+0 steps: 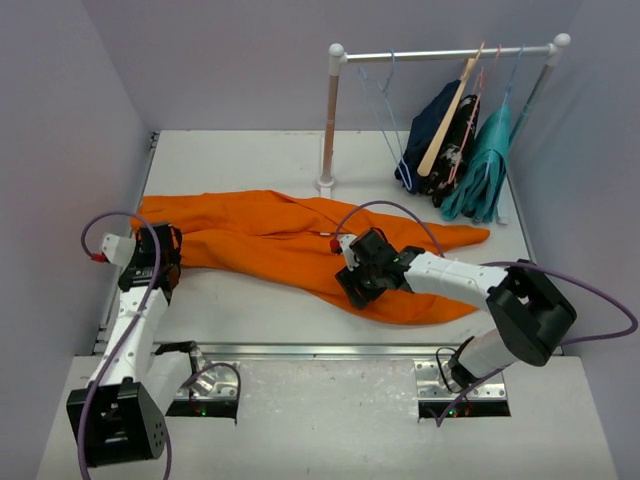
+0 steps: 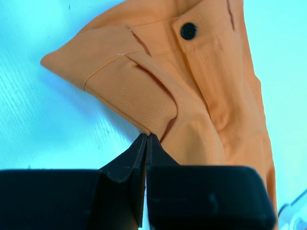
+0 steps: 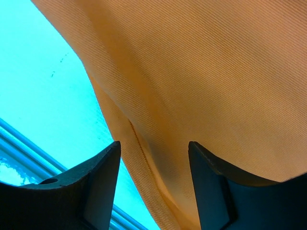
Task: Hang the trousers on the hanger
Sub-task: Flatten out the trousers at the center of the board.
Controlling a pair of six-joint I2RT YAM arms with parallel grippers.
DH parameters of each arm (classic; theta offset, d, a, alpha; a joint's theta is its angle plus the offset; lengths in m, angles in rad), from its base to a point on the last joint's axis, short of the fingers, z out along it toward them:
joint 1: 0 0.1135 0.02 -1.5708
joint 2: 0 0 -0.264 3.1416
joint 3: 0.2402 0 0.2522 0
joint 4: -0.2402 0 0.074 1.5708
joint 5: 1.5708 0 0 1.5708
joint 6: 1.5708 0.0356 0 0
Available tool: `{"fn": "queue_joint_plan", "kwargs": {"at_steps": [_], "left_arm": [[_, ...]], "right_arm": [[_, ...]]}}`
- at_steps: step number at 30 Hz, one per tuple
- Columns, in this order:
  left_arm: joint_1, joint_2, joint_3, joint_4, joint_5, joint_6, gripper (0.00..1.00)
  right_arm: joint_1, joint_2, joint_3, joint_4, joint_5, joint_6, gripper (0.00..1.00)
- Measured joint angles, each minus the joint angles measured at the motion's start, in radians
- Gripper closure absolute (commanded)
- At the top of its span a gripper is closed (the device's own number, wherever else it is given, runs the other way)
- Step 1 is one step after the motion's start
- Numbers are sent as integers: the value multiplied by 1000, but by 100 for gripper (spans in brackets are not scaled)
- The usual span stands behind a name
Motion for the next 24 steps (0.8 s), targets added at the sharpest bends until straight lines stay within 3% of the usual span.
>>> {"fn": "queue_joint_plan", "kwargs": {"at_steps": [6, 16, 24], "left_arm": [[0, -89, 21, -106, -13, 30, 100], [4, -55, 62, -265, -179, -40, 100], [77, 35, 207, -323, -247, -71, 100]], "right_arm": [[31, 9, 32, -21, -29, -20, 40], [295, 271, 289, 12, -26, -132, 43], [256, 427, 414, 17, -30, -145, 44]]}}
